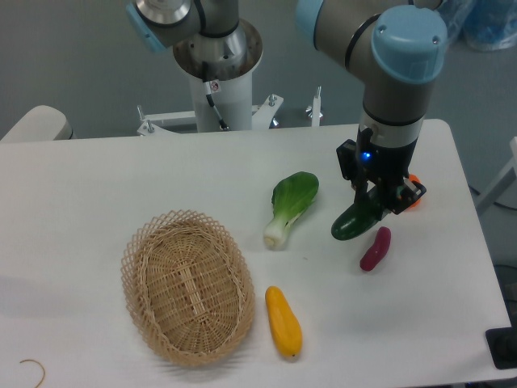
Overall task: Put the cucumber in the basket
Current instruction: 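Carry the held green cucumber with the gripper over the wicker basket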
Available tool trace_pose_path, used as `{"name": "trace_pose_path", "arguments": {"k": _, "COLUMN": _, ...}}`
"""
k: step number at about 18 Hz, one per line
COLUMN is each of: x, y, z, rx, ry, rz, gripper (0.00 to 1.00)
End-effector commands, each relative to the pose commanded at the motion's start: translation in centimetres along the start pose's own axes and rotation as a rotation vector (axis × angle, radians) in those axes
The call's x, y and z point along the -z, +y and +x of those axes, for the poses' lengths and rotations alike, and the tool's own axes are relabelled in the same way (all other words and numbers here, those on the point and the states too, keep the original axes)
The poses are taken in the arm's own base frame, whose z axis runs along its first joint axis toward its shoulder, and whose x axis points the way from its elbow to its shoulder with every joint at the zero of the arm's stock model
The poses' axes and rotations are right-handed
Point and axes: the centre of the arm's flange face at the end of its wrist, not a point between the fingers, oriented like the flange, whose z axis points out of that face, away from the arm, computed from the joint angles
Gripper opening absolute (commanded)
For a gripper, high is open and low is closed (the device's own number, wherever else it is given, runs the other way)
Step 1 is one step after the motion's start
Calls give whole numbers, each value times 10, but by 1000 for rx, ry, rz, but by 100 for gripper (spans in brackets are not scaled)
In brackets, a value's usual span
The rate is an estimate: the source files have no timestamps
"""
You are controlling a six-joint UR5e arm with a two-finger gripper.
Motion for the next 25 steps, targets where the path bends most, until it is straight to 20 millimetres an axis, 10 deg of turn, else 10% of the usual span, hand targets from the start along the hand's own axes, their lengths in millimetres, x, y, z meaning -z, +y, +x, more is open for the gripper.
{"name": "trace_pose_path", "arguments": {"k": 5, "x": 8, "y": -15, "z": 10, "rx": 63, "ry": 3, "rz": 46, "gripper": 18}}
{"name": "trace_pose_path", "arguments": {"k": 11, "x": 14, "y": -82, "z": 45, "rx": 164, "ry": 19, "rz": 81, "gripper": 18}}
{"name": "trace_pose_path", "arguments": {"k": 12, "x": 9, "y": -123, "z": 68, "rx": 202, "ry": 35, "rz": 80, "gripper": 18}}
{"name": "trace_pose_path", "arguments": {"k": 19, "x": -23, "y": -220, "z": 138, "rx": 421, "ry": 89, "rz": 79, "gripper": 18}}
{"name": "trace_pose_path", "arguments": {"k": 25, "x": -84, "y": -258, "z": 171, "rx": 610, "ry": 95, "rz": 50, "gripper": 19}}
